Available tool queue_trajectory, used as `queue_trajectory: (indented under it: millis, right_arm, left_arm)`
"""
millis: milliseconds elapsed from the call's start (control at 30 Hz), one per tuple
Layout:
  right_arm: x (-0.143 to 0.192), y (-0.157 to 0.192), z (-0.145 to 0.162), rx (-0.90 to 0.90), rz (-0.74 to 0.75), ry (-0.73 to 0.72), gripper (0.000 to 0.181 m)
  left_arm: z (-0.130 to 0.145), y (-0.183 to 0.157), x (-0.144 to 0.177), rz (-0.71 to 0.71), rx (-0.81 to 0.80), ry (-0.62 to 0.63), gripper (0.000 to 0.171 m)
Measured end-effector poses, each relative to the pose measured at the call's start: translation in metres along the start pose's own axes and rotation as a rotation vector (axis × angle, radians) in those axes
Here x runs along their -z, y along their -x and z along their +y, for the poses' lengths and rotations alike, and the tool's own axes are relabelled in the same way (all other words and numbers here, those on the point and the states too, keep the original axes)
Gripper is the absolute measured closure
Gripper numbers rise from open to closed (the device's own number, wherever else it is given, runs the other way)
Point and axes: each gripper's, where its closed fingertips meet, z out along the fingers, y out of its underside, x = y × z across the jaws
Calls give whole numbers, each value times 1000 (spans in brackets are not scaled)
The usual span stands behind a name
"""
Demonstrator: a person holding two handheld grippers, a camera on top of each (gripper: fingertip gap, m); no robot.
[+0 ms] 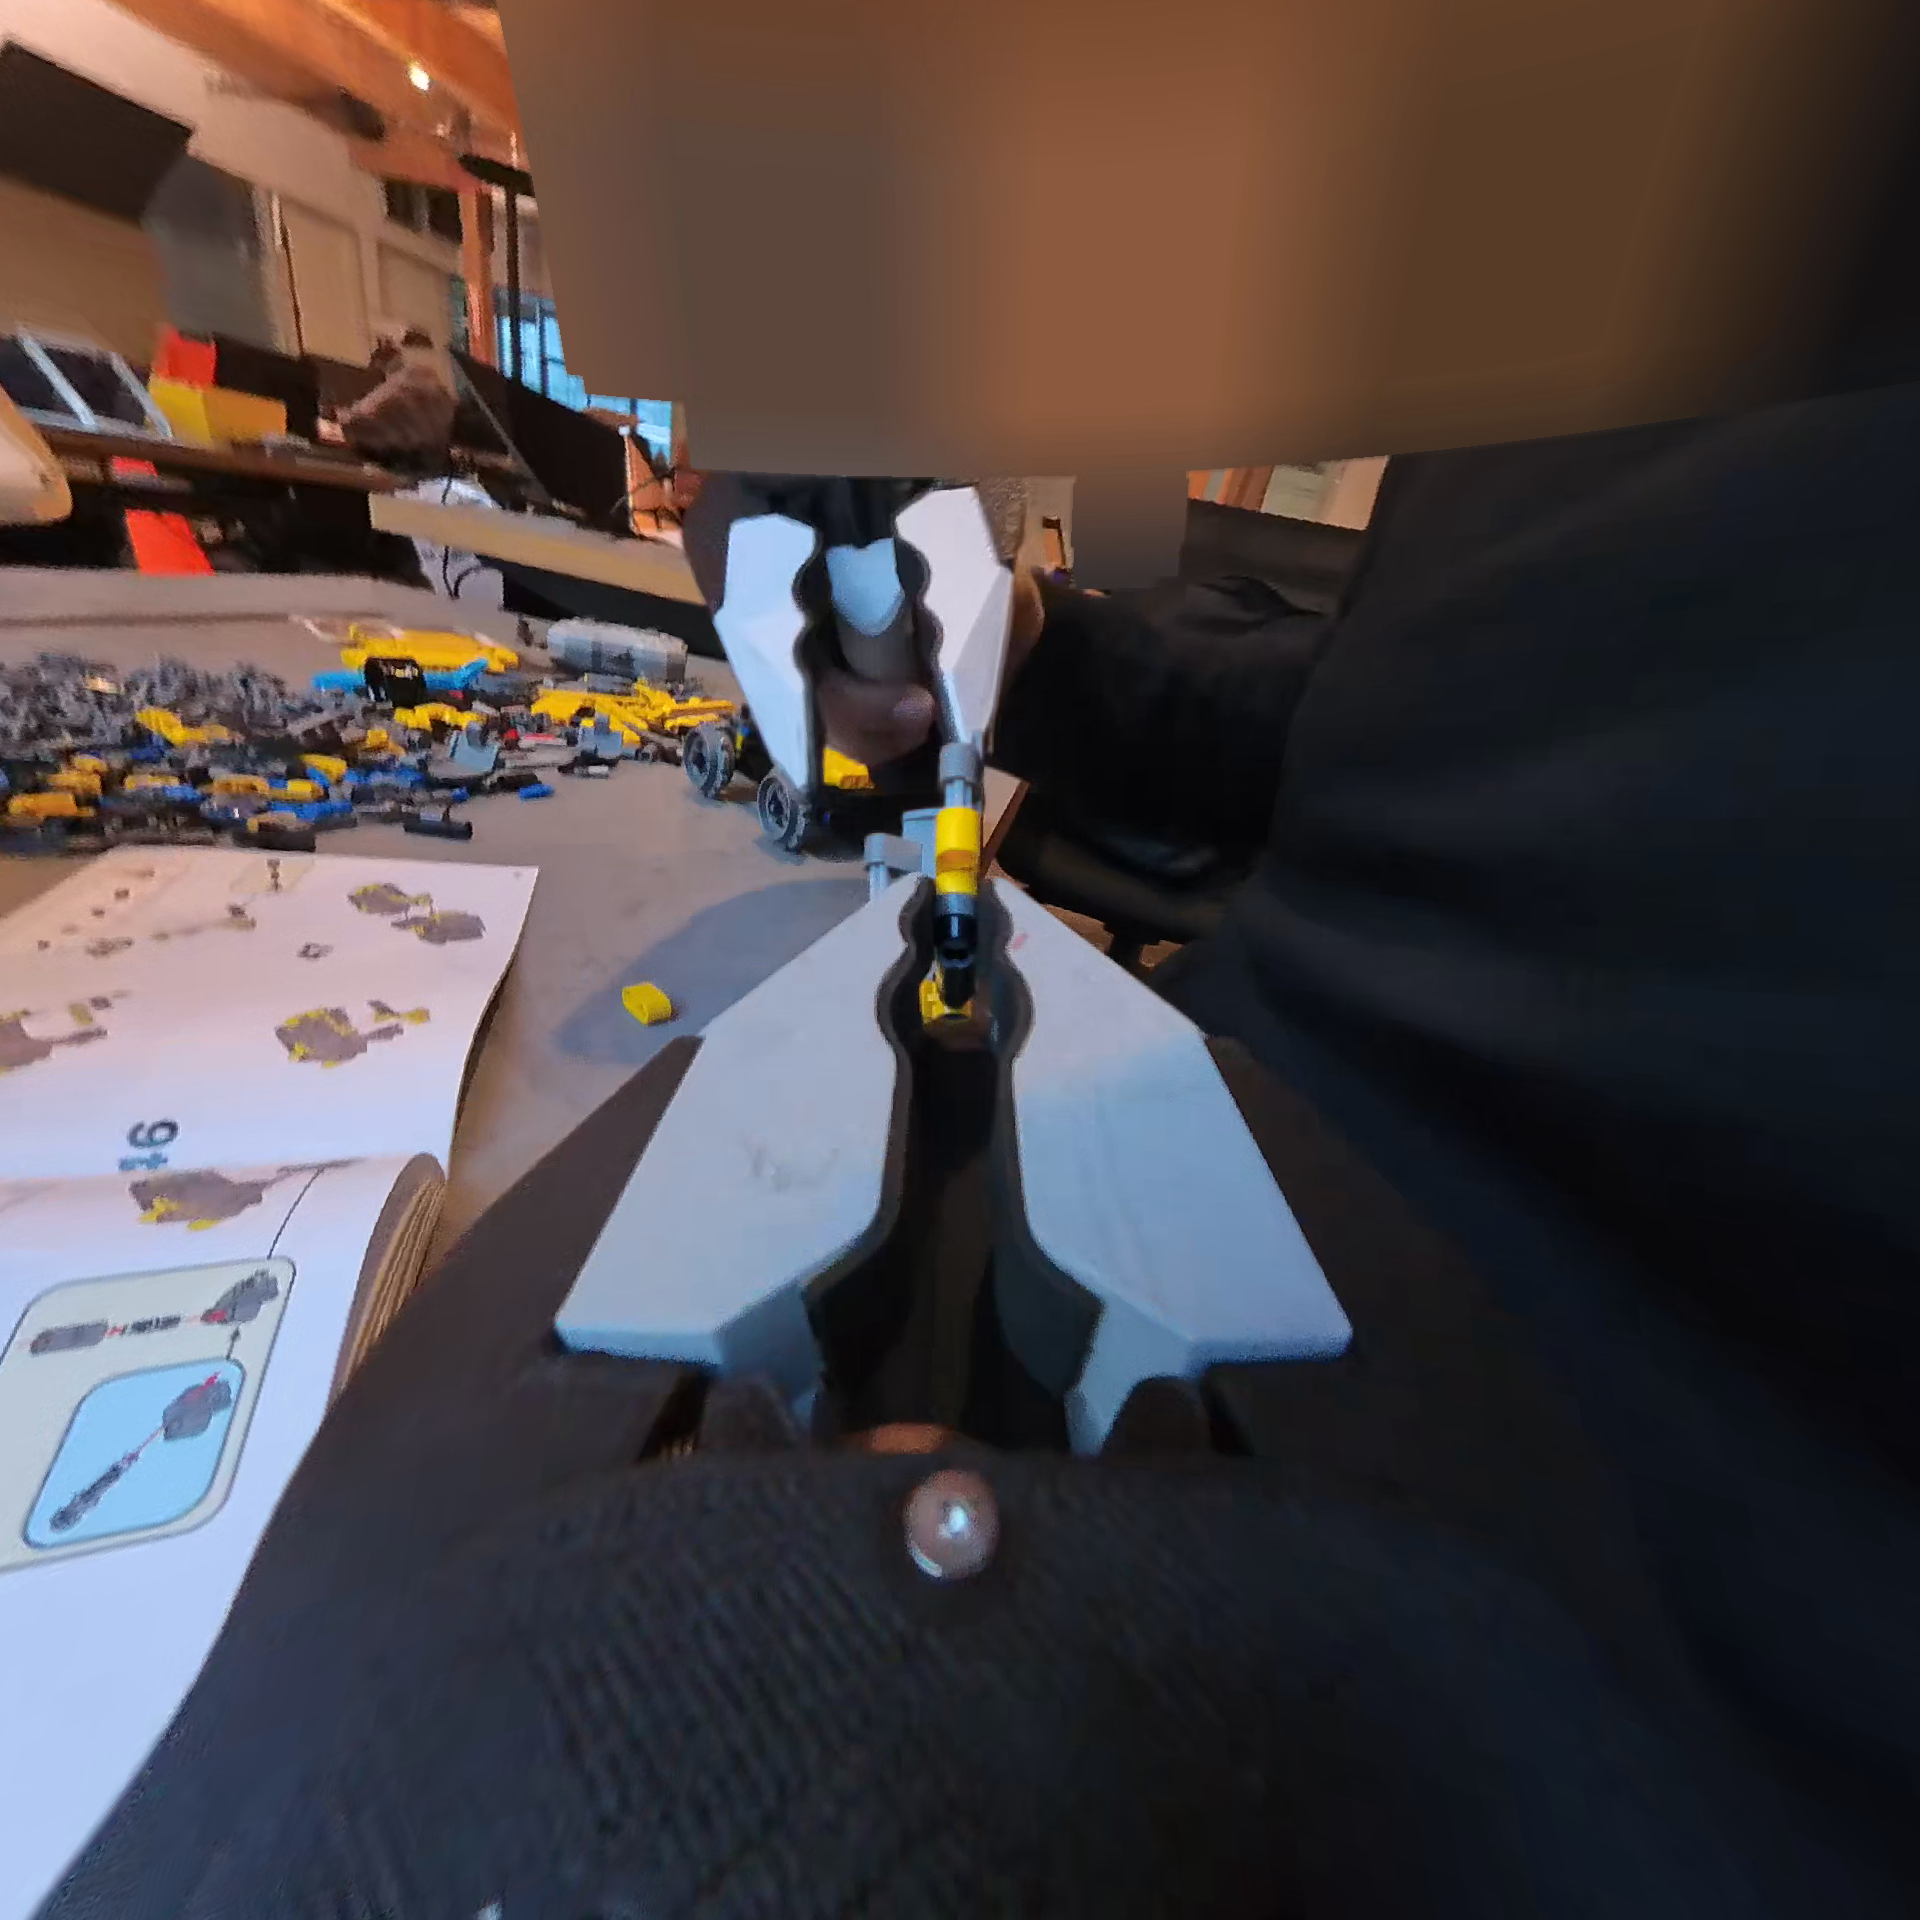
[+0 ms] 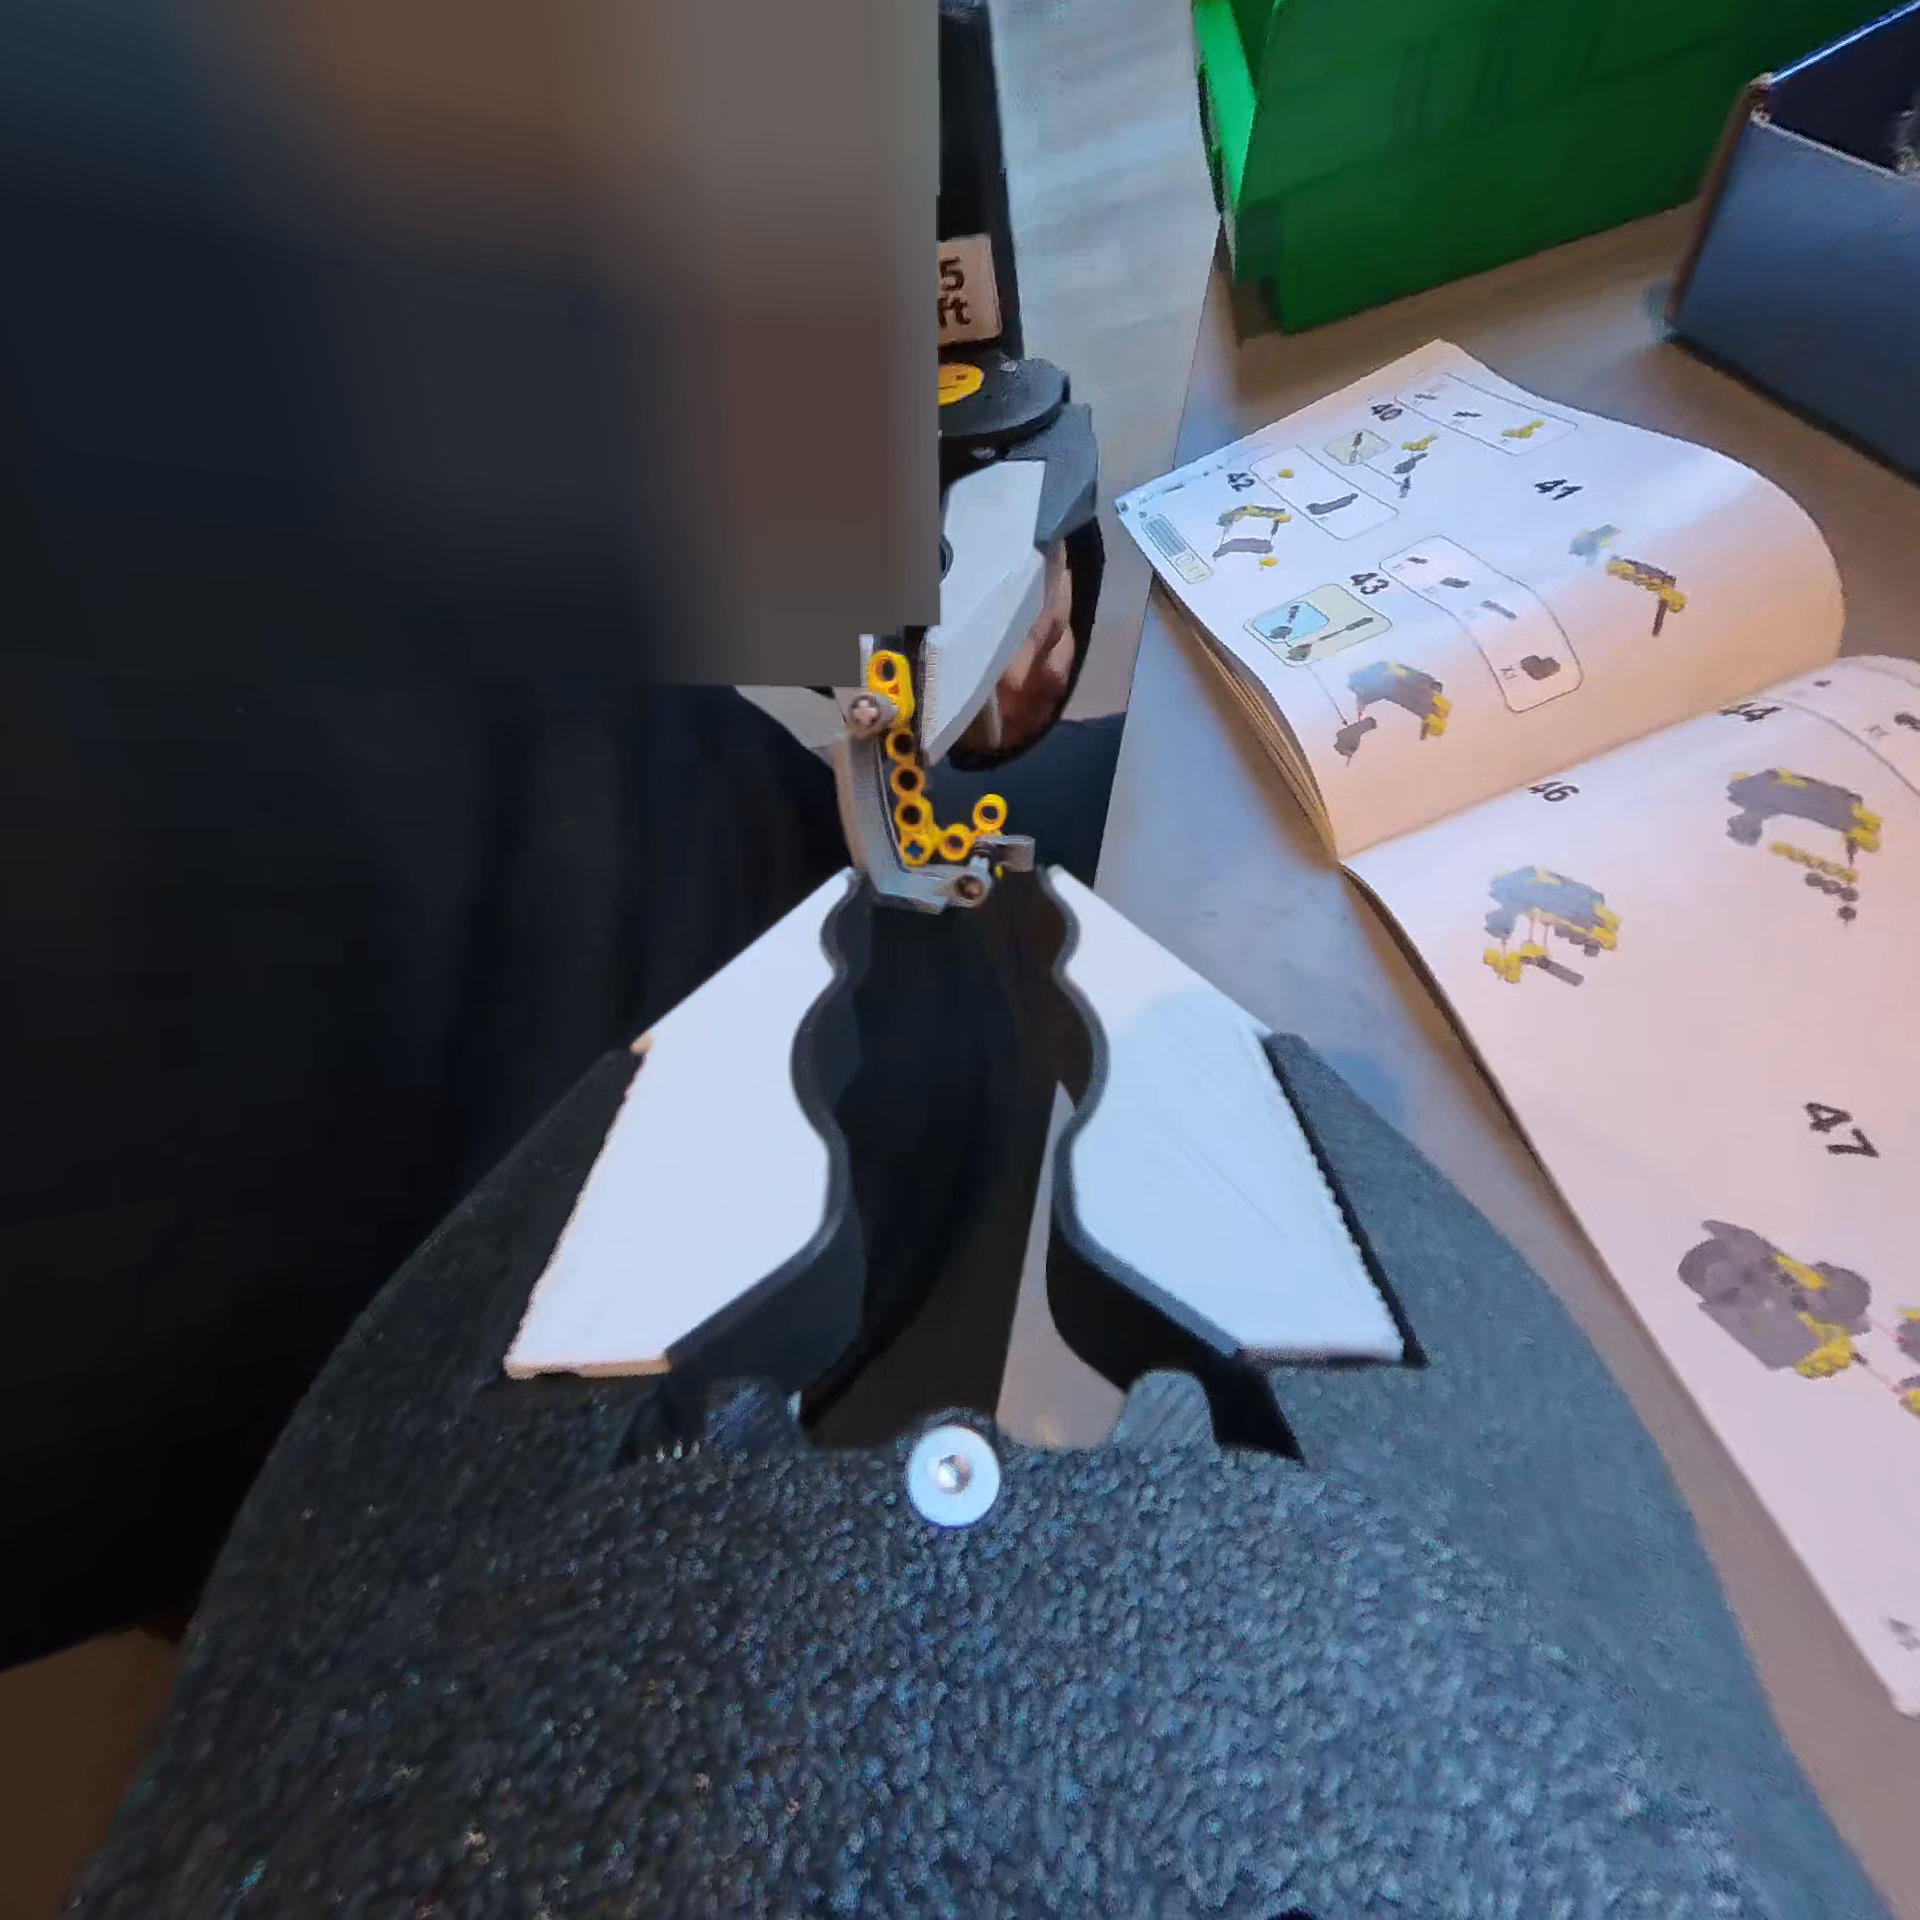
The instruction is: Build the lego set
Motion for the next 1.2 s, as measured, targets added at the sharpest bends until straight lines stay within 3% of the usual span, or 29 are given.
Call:
queue_trajectory:
  millis: [433,867,1000,1200]
  right_arm:
    - [-3,14,7,106,33,-47,158]
    - [-13,7,17,67,-1,-10,159]
    - [-13,2,27,96,44,73,156]
    - [-7,15,2,59,-34,-42,156]
  left_arm:
    - [-3,-9,-5,36,-28,-93,165]
    - [4,-4,-7,11,-7,-59,165]
    - [16,1,-9,-18,-10,18,165]
    - [21,0,-13,-21,-21,62,165]
